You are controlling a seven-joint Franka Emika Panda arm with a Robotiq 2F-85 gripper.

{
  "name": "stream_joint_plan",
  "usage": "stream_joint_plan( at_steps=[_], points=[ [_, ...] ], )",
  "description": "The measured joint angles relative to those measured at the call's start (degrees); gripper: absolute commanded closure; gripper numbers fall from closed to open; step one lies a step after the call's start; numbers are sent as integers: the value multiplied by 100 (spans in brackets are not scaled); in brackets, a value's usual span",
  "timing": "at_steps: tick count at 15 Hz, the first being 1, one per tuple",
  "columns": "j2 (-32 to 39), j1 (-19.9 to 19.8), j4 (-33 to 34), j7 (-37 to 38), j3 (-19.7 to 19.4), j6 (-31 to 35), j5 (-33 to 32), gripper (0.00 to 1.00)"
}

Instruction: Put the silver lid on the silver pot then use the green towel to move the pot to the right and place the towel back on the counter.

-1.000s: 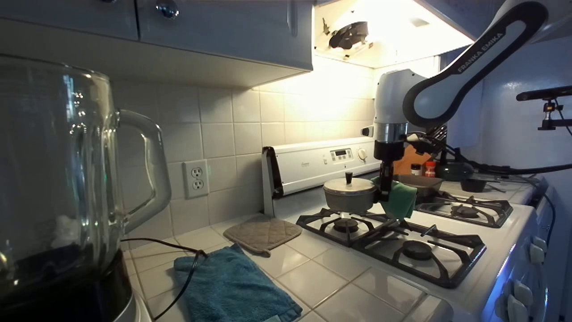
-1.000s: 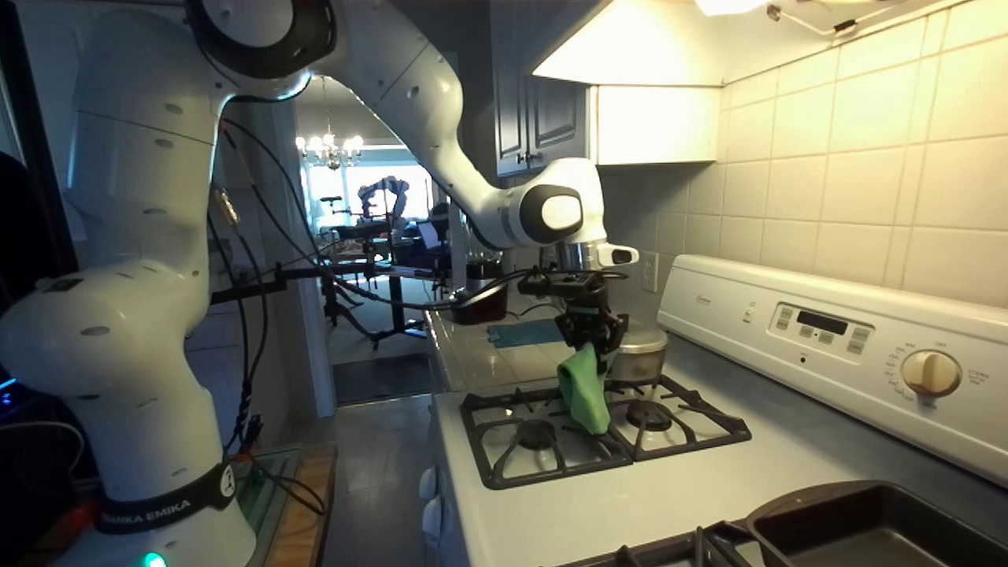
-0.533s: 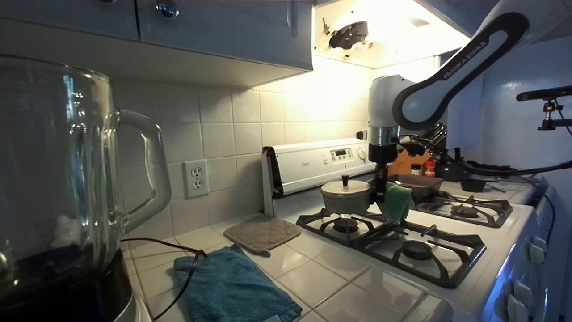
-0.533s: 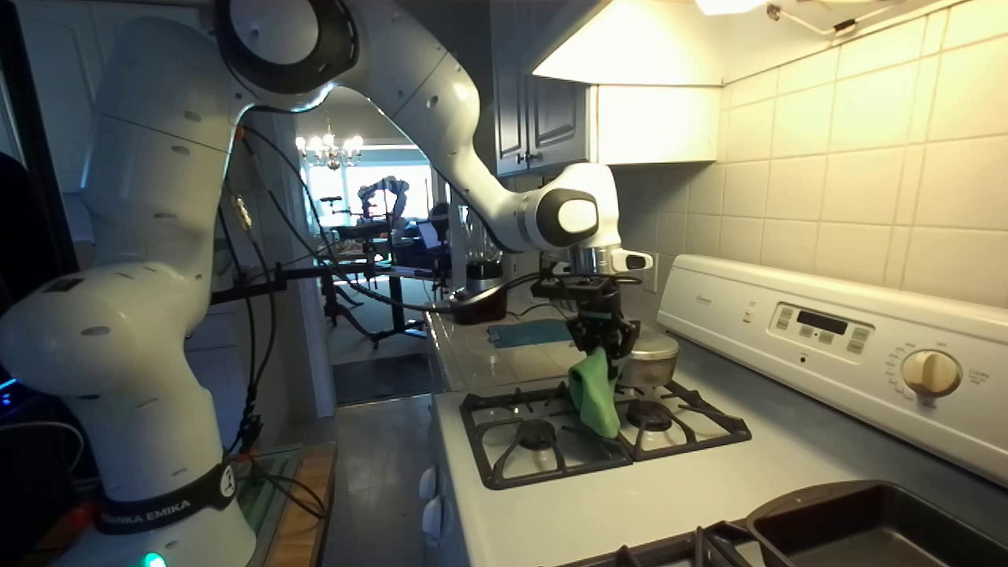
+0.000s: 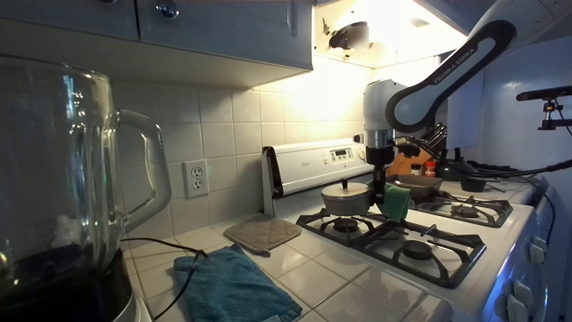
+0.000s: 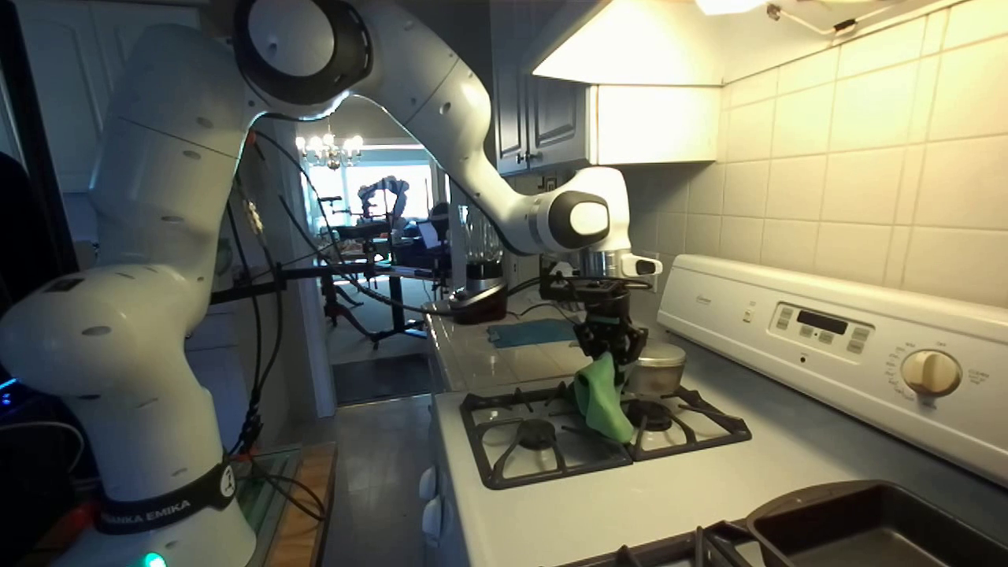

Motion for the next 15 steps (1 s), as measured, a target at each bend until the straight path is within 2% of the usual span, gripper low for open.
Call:
stream_joint_plan(
  at_steps=[15],
  points=[
    [422,9,425,-1,-15,-164,-34,93]
  ],
)
